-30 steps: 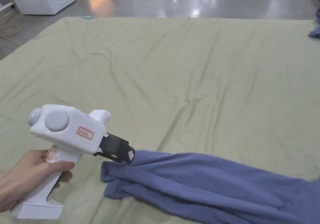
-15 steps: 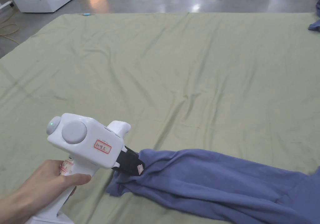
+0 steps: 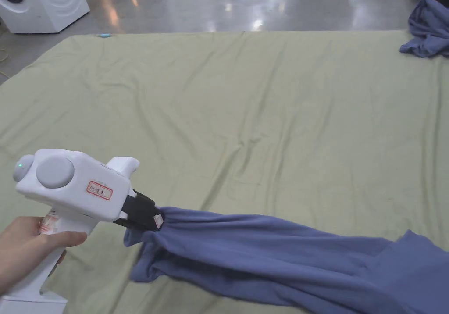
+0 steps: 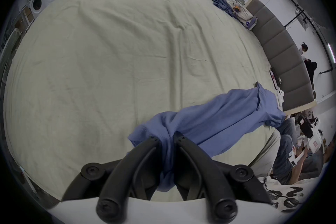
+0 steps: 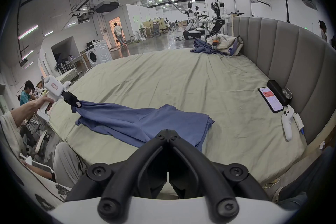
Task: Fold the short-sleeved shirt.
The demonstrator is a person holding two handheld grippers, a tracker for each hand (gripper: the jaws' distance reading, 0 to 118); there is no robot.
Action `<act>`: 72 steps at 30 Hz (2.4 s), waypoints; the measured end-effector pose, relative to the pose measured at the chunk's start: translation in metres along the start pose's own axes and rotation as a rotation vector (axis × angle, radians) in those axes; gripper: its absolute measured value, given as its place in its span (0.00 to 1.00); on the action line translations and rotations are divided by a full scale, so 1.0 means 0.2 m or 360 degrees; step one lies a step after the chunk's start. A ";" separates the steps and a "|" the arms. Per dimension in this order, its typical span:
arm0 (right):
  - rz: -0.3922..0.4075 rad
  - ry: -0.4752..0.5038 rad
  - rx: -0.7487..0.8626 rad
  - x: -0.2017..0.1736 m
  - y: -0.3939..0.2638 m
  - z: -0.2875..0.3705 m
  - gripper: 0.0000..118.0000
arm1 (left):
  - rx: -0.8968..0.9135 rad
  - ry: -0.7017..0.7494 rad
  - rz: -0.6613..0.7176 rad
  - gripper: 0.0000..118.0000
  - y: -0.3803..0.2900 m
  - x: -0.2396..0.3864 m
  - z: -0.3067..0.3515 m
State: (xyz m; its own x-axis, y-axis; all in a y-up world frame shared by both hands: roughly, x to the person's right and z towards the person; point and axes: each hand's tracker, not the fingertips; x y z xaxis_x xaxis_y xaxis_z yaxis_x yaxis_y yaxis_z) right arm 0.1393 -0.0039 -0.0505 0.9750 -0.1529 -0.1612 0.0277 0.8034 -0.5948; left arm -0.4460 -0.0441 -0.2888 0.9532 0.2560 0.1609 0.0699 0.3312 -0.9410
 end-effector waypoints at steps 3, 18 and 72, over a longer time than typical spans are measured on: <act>-0.0017 -0.0005 -0.0004 0.02 -0.01 0.00 0.02 | -0.0001 0.0017 -0.0032 0.10 0.03 -0.01 0.00; -0.0014 -0.0008 -0.0048 0.00 -0.02 -0.01 0.02 | -0.0023 0.0118 0.0109 0.09 -0.04 -0.11 0.05; -0.0166 -0.0087 -0.0012 0.26 -0.18 0.16 0.02 | -0.0114 -0.0402 -0.0628 0.19 0.26 1.74 -0.73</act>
State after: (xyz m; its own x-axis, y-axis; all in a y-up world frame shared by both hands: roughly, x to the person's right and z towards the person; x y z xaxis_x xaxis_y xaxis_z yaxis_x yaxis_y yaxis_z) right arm 0.1952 -0.0220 -0.0130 0.9776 -0.2033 -0.0551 0.1279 0.7805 -0.6119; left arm -0.0683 -0.0714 -0.3246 0.7489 0.3388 0.5694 0.4412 0.3861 -0.8101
